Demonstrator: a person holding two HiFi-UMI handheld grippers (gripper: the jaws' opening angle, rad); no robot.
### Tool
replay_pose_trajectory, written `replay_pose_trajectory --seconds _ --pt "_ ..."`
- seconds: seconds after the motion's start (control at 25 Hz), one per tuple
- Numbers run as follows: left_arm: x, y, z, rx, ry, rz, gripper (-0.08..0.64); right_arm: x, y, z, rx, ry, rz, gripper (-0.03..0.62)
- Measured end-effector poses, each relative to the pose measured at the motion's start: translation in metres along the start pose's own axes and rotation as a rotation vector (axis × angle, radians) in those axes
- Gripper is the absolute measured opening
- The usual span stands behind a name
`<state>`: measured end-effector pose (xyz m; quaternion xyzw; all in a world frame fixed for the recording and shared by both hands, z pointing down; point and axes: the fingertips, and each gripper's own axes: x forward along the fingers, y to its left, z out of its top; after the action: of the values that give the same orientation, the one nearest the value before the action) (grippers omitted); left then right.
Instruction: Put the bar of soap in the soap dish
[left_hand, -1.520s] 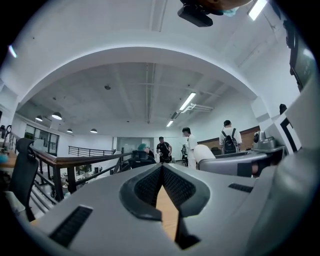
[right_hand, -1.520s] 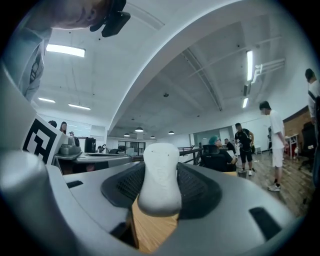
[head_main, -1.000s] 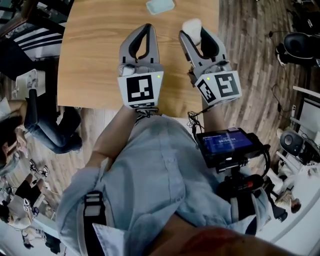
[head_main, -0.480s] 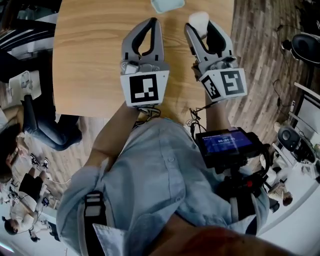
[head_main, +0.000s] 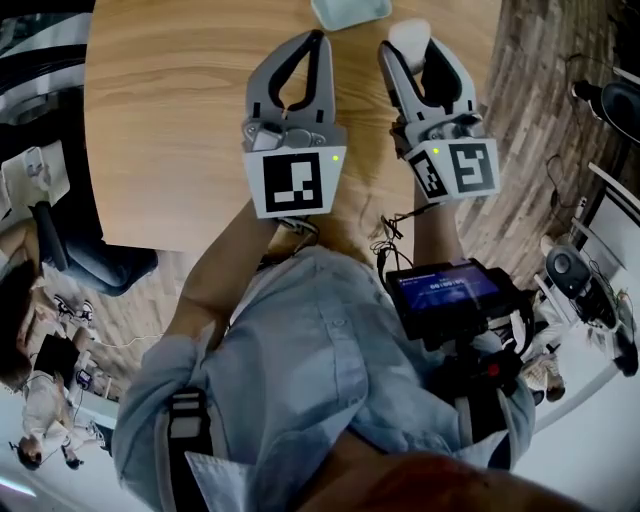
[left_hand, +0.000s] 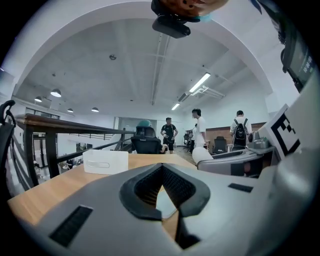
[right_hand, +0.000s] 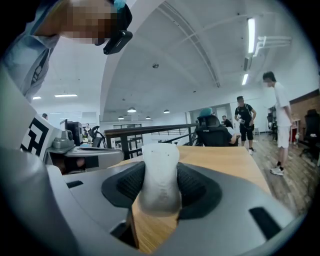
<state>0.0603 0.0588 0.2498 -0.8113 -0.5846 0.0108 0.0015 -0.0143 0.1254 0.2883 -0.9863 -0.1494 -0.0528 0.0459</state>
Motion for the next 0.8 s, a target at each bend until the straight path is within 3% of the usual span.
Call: replay_pose_trajectory --seconds 0.44,0.68,0.8 --pt "-0.007 0.001 0.005 -0.001 0.041 0.015 0.006 0.01 0.001 0.0 -0.036 0.043 0.038 0.207" --pt "0.03 0.055 -0.071 -0.018 0.08 0.058 0.006 0.091 -0.01 -0.069 -0.061 0.093 0.101 0.207" --pt "0.002 0.029 -0.023 -0.055 0.067 0.075 0.006 0.046 -0.003 -0.03 -0.095 0.12 0.105 0.207"
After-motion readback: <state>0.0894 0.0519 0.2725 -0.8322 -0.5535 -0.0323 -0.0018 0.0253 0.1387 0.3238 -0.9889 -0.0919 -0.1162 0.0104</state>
